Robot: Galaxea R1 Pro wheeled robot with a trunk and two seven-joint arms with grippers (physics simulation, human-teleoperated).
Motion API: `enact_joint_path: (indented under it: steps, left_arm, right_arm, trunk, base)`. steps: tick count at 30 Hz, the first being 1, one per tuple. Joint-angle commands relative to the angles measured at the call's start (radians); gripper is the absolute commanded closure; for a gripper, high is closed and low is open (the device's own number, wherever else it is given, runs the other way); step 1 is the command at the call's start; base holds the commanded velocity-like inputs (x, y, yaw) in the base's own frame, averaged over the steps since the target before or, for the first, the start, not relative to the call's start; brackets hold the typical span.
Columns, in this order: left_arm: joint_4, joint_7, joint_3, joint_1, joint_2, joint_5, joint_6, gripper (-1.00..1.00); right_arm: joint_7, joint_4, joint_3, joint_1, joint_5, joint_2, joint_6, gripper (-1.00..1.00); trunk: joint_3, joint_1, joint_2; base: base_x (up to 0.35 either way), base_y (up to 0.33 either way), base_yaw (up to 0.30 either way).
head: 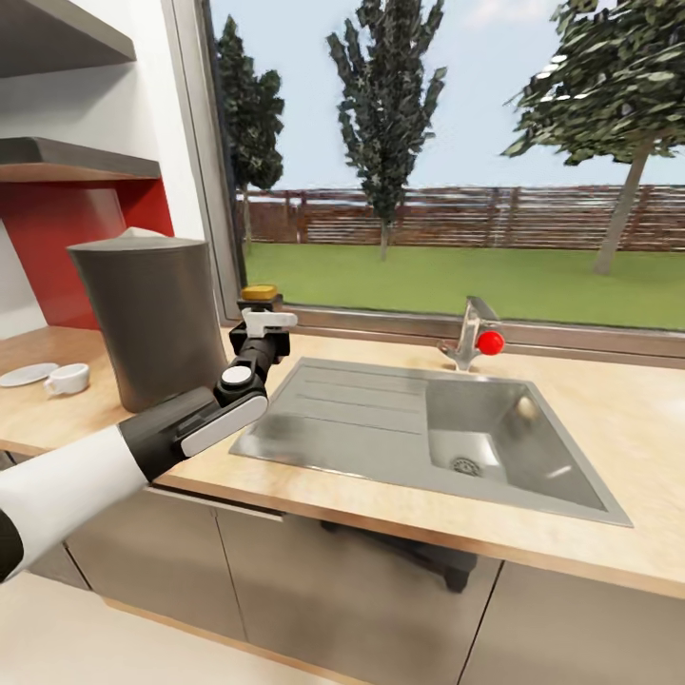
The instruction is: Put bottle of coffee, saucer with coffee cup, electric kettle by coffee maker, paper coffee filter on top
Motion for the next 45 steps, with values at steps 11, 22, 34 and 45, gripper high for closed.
enact_joint_path:
  steps: [11,22,34,45]
  left_arm:
    - [0.037,0.006,-0.003,-0.002,-0.008,0.000,0.006,1.00]
    - [0.081,0.005,-0.003,-0.002,-0.040,0.000,0.004,1.00]
    - [0.083,0.006,-0.003,-0.002,-0.041,0.000,0.003,1.00]
    - [0.081,0.005,-0.003,-0.002,-0.041,0.000,0.004,1.00]
  right_arm:
    - [0.000,0.001,0.005,-0.001,0.002,0.000,-0.003,-1.00]
    - [0.000,0.000,0.004,-0.001,0.002,-0.001,-0.003,-1.00]
    - [0.000,0.001,0.005,-0.001,0.002,0.000,-0.003,-1.00]
    - [0.001,0.001,0.004,-0.001,0.002,0.000,-0.002,-1.00]
  trunk:
    - [-0.001,0.000,-0.001]
    - [-0.012,0.000,-0.001]
    - [-0.028,0.000,-0.001]
    - [-0.039,0.000,-0.001]
  base:
    - [0.072,-0.026,0.000]
    - [0.006,-0.003,0.050]
    - [0.000,0.000,0.073]
    - [0.000,0.000,0.013]
